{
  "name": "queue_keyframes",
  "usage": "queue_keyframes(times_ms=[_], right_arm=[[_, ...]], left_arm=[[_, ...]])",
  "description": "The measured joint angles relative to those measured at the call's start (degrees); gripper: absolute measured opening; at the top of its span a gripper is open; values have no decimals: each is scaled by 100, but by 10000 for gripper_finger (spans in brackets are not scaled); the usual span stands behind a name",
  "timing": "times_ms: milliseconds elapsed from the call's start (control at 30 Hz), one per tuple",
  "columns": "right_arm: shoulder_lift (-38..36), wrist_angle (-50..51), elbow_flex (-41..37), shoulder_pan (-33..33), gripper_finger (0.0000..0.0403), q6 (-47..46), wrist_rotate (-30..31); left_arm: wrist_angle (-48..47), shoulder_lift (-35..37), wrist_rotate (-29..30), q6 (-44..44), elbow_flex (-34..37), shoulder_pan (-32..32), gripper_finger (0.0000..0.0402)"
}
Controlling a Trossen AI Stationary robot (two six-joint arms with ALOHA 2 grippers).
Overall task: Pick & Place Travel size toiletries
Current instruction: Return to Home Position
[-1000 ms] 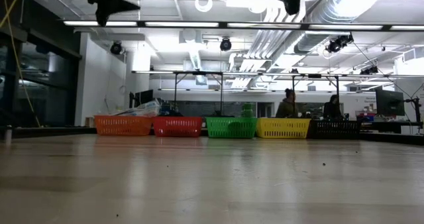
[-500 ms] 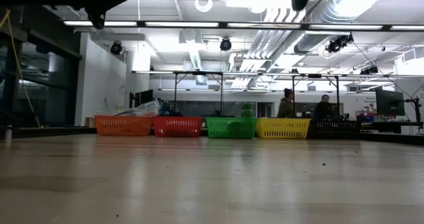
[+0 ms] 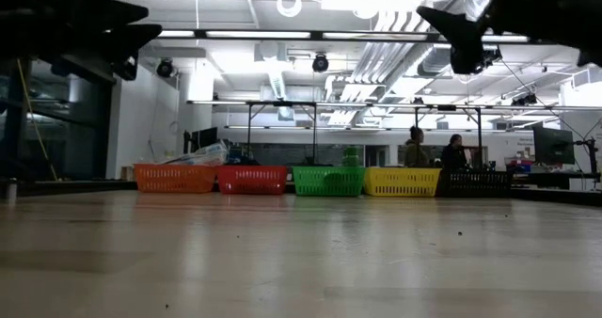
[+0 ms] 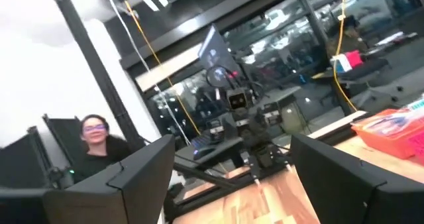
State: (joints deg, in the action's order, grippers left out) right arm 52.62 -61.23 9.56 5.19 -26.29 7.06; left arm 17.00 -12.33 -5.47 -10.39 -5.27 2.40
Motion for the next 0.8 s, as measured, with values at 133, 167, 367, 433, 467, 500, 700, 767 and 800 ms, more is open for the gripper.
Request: queue_keyframes(times_ms=[133, 167, 367, 433, 467, 500, 700, 767, 800], right_arm=[[-35, -797, -552, -14, 295, 60, -165], [-39, -975, -684, -50, 295, 51, -253], [-180, -929, -909, -611, 295, -64, -1397], [-231, -820, -909, -958, 295, -156, -1778], [-285, -707, -909, -1151, 295, -217, -2002], [-350, -566, -909, -1345, 295, -274, -2196], [-1004, 343, -911, -2165, 295, -457, -2998], [-1310, 773, -911, -2310, 295, -411, -3009], [-1486, 1032, -911, -2364, 295, -365, -3008]], left_arm=[[-5, 421, 46, -35, 249, -20, 143], [-2, 509, 55, -28, 292, -19, 143], [-455, 1007, 345, 7, 336, -16, 143], [-763, 1165, 504, 7, 336, -16, 143], [-888, 1219, 602, 7, 338, -16, 143], [-916, 1205, 693, 7, 338, -16, 143], [-1125, 1204, 907, 7, 338, -16, 143], [-1262, 1199, 1063, 17, 340, -16, 143], [-1281, 1194, 1133, 73, 340, -16, 143]])
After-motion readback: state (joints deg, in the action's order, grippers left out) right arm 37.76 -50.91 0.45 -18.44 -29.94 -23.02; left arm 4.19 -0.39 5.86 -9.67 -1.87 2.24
